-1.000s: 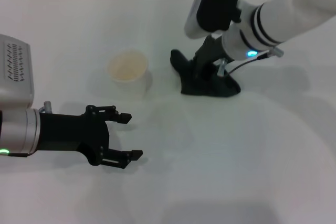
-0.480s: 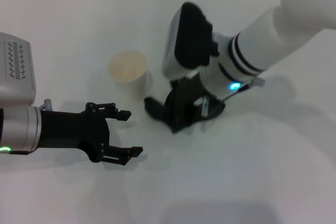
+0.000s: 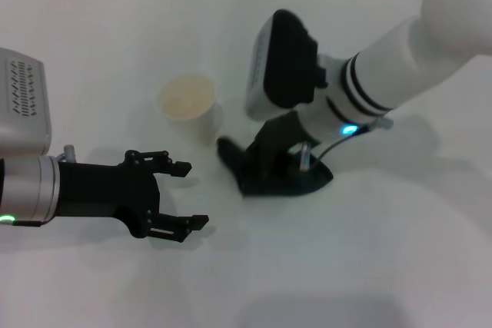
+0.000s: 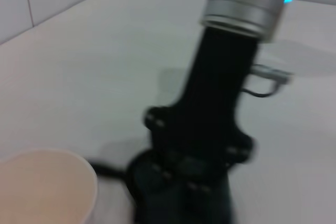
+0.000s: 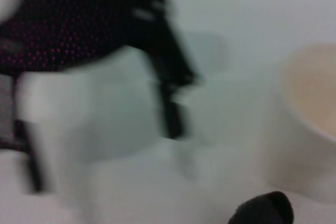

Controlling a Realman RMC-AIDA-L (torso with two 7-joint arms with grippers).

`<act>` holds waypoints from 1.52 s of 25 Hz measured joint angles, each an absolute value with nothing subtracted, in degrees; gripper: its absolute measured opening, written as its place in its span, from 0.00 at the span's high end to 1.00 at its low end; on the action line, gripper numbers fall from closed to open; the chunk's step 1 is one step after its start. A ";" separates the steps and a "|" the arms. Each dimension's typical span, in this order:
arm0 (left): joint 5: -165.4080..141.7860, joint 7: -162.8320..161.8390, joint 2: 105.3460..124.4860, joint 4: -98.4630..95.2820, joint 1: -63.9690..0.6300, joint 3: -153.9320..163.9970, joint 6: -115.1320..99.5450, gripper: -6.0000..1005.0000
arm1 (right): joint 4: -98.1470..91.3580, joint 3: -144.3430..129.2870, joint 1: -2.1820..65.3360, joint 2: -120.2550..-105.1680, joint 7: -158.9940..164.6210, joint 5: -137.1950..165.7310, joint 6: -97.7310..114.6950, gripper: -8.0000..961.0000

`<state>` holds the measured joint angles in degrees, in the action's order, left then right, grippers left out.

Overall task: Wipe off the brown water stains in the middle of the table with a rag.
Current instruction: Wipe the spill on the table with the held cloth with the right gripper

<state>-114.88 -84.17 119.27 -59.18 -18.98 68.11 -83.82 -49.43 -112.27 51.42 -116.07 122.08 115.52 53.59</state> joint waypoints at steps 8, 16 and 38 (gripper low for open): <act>-114.26 -83.89 119.19 -59.01 -18.64 67.63 -83.68 0.12 | -45.70 -104.37 51.45 -115.52 121.96 121.69 49.80 0.90; -114.08 -83.30 119.07 -57.45 -19.15 66.18 -83.58 0.12 | -57.15 -95.61 42.92 -115.32 119.67 127.70 61.93 0.90; -112.50 -80.67 119.05 -54.88 -20.27 63.54 -83.51 0.12 | -59.64 -78.92 34.05 -115.27 110.92 129.60 76.61 0.86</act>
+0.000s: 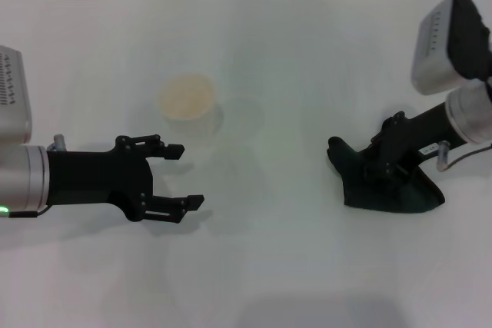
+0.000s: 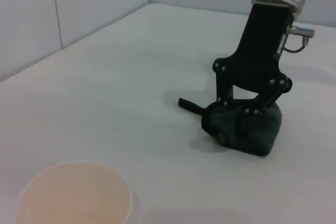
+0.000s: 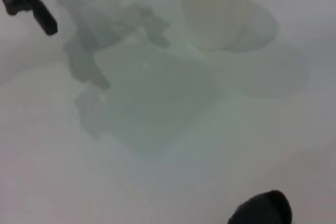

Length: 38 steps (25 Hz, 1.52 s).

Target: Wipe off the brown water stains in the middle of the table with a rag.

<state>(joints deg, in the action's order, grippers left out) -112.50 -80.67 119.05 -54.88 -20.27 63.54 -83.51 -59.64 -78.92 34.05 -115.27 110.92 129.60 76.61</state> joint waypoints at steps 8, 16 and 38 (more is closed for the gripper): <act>-112.44 -80.31 119.00 -53.78 -20.22 63.11 -82.99 0.12 | -60.12 -68.76 31.80 -115.15 103.66 127.18 83.97 0.62; -112.21 -78.70 119.00 -53.51 -20.00 61.30 -83.21 0.12 | -60.55 -60.14 27.52 -115.07 96.41 123.83 86.18 0.62; -111.21 -77.81 118.66 -52.35 -20.18 59.65 -86.67 0.12 | -57.56 -59.65 27.56 -115.29 91.62 120.29 86.61 0.62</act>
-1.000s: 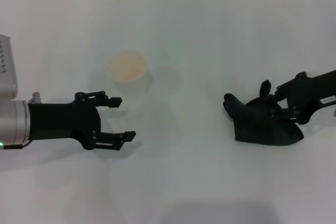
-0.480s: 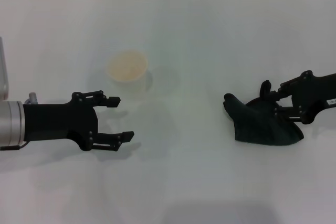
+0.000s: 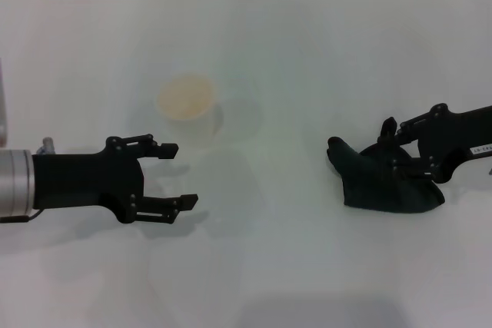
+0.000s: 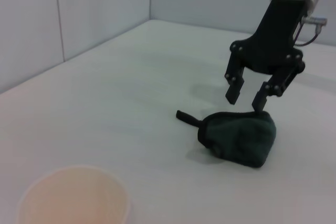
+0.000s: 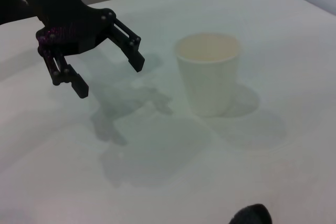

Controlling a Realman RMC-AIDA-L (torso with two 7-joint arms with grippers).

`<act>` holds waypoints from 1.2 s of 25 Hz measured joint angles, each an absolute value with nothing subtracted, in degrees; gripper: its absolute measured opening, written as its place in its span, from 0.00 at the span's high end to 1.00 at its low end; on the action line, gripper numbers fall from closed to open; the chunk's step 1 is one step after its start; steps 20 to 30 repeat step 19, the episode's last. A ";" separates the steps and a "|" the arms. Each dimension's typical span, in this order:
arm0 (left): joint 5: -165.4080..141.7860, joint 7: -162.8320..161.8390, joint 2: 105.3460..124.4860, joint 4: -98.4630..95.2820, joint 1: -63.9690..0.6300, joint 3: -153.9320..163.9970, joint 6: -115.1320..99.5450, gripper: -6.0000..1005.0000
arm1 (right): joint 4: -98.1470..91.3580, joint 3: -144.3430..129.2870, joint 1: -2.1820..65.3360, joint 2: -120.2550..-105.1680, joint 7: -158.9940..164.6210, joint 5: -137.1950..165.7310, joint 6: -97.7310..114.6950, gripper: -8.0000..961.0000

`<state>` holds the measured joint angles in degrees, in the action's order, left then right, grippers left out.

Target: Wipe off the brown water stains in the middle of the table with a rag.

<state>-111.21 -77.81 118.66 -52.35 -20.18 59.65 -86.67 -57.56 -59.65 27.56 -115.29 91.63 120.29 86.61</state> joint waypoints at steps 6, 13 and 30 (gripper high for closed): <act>-111.13 -77.54 118.37 -51.16 -20.49 56.82 -89.79 0.12 | -57.63 -60.67 28.18 -115.31 91.81 119.99 86.90 0.62; -111.70 -77.49 118.43 -50.21 -20.49 56.65 -89.67 0.12 | -58.19 -60.80 28.33 -115.21 92.03 119.88 87.02 0.62; -111.74 -77.46 118.53 -50.14 -20.49 56.77 -89.72 0.12 | -58.20 -60.77 28.80 -115.16 91.98 119.89 87.01 0.62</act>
